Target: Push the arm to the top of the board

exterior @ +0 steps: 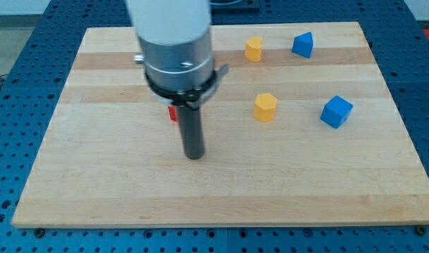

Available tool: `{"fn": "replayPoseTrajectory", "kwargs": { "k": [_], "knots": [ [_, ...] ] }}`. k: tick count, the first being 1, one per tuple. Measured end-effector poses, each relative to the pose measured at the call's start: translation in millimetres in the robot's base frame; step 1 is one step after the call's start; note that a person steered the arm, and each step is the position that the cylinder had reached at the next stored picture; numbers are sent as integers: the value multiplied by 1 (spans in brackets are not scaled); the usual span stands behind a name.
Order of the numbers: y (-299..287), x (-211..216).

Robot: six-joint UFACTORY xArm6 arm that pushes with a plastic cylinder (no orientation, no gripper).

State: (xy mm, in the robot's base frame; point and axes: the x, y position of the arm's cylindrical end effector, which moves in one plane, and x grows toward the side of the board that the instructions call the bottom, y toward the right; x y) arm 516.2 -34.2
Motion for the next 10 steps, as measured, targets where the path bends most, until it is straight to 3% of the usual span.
{"fn": "replayPoseTrajectory", "kwargs": {
  "k": [1,2,8,9,10],
  "knots": [
    [36,-4],
    [48,-34],
    [40,-295],
    [28,-323],
    [12,-322]
  ]
}}
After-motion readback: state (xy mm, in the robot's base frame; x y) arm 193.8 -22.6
